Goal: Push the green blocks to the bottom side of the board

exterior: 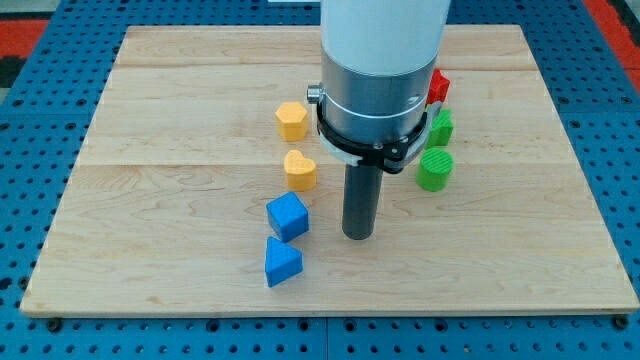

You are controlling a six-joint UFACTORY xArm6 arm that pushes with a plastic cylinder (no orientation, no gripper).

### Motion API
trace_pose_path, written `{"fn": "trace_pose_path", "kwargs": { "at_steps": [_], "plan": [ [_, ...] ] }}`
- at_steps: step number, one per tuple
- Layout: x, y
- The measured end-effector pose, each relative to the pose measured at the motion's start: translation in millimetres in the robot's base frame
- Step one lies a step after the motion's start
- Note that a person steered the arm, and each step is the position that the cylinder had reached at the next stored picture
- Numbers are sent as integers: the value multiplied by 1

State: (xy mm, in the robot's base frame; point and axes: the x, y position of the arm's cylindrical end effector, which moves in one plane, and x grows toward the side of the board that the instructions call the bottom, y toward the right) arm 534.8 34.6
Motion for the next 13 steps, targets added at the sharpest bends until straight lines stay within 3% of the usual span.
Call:
{"fn": "trace_pose_path", "kwargs": {
  "at_steps": [4,6,7,8,9,11,12,13],
  "plan": [
    [-11,12],
    [-77,70],
    [-98,55],
    [-114,91],
    [-110,141],
    [-20,175],
    [-28,186],
    [-140,230]
  ]
}}
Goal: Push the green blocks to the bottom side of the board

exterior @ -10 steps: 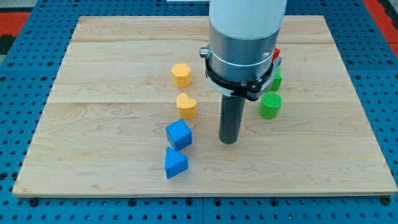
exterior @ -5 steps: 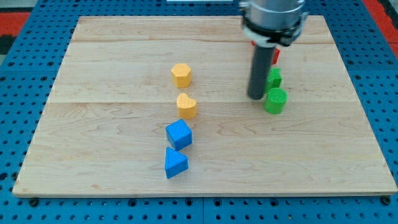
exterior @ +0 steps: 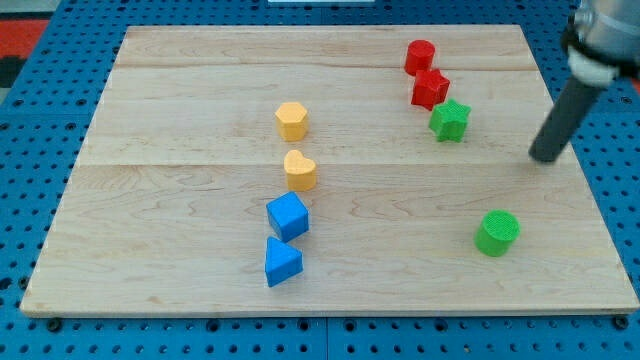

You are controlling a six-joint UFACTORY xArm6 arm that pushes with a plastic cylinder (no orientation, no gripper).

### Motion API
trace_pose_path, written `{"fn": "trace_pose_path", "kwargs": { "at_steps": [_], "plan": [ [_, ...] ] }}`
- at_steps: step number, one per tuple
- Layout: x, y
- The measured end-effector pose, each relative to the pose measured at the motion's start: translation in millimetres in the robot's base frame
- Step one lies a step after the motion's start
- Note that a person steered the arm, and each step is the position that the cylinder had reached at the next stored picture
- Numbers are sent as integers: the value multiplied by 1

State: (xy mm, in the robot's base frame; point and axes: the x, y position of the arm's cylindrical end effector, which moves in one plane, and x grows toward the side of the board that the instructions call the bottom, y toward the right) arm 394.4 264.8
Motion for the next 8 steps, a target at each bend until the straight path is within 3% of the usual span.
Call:
{"fn": "trace_pose_path", "kwargs": {
  "at_steps": [1,3,4,8],
  "plan": [
    [-110,15],
    [-202,-60],
    [-181,-125],
    [10,-116]
  ]
}}
